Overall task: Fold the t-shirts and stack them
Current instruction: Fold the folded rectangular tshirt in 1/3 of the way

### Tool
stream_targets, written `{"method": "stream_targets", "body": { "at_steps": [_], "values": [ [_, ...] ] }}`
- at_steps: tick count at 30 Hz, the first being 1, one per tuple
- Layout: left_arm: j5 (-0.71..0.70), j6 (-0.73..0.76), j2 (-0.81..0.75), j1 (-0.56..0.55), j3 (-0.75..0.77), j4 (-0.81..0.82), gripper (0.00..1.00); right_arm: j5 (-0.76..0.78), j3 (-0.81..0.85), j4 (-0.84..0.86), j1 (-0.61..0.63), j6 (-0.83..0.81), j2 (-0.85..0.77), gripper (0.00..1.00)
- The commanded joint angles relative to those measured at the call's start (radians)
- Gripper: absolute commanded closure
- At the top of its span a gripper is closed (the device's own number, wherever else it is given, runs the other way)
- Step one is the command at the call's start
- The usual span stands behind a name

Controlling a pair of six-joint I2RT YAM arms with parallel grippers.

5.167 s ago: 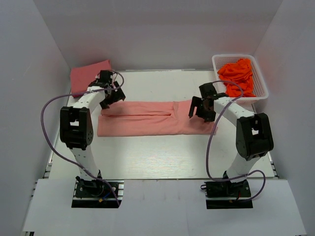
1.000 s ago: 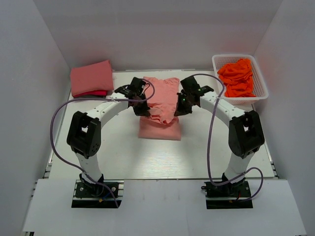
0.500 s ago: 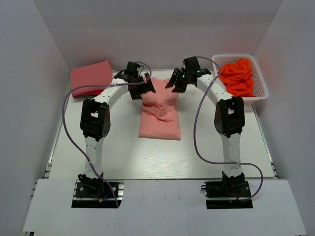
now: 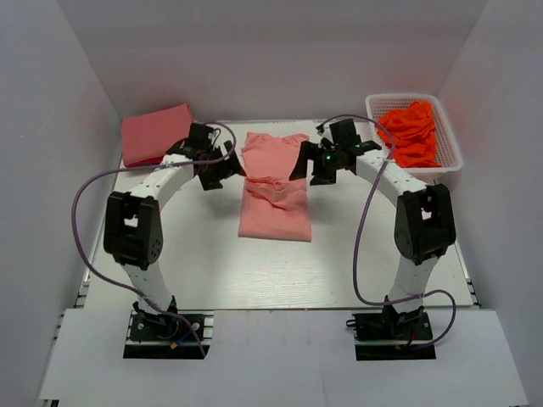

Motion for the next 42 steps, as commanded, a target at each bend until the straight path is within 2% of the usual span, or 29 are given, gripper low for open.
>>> {"method": "stream_targets", "body": {
  "at_steps": [1,3,4,6,7,11,14,15,17,19,22,26,30,36,40,42],
  "values": [
    [0.04,-0.002,-0.226,-0.004,-0.236,0.089,0.0,-0.124,-0.109,0.017,0.078,-0.184,-0.104,0.1],
    [0.097,-0.013,-0.308,-0.026,-0.355,0.175,0.0,-0.127,-0.181,0.052,0.11,-0.212,-0.112,0.1],
    [0.138,-0.013,-0.364,-0.026,-0.45,0.269,0.0,-0.133,-0.191,0.066,0.122,-0.212,-0.109,0.1],
    [0.279,-0.068,-0.38,-0.036,-0.573,0.388,0.0,-0.163,-0.18,0.127,0.13,-0.177,-0.084,0.1],
    [0.31,-0.095,-0.389,-0.036,-0.598,0.499,0.0,-0.168,-0.179,0.144,0.139,-0.16,-0.059,0.1],
    [0.431,-0.172,-0.31,-0.046,-0.609,0.655,0.0,-0.19,-0.09,0.224,0.159,-0.079,0.054,0.1],
    [0.432,-0.184,-0.224,-0.067,-0.578,0.716,0.0,-0.184,-0.037,0.286,0.148,-0.017,0.136,0.1],
    [0.432,-0.195,-0.206,-0.076,-0.578,0.729,0.0,-0.173,-0.027,0.299,0.146,0.048,0.15,0.1],
    [0.432,-0.204,-0.15,-0.076,-0.578,0.756,0.0,-0.088,-0.002,0.345,0.13,0.09,0.186,0.1],
    [0.432,-0.204,-0.12,-0.076,-0.578,0.77,0.0,-0.015,0.033,0.354,0.112,0.153,0.239,0.1],
    [0.432,-0.217,-0.09,-0.085,-0.607,0.779,0.0,-0.006,0.062,0.365,0.072,0.228,0.283,0.1],
    [0.357,-0.177,-0.092,-0.086,-0.639,0.676,0.0,0.068,0.033,0.377,0.029,0.222,0.27,0.1],
    [0.289,-0.109,-0.101,-0.086,-0.649,0.57,0.0,0.143,0.058,0.314,0.015,0.192,0.259,0.1],
    [0.324,-0.097,-0.101,-0.086,-0.649,0.558,0.0,0.145,0.11,0.257,0.004,0.132,0.256,0.1],
    [0.297,-0.065,-0.162,-0.086,-0.548,0.545,0.0,0.118,0.082,0.253,0.01,0.02,0.155,0.1],
    [0.199,-0.043,-0.185,-0.086,-0.471,0.499,0.0,0.128,0.023,0.274,0.007,-0.052,0.1,0.1]
  ]
}}
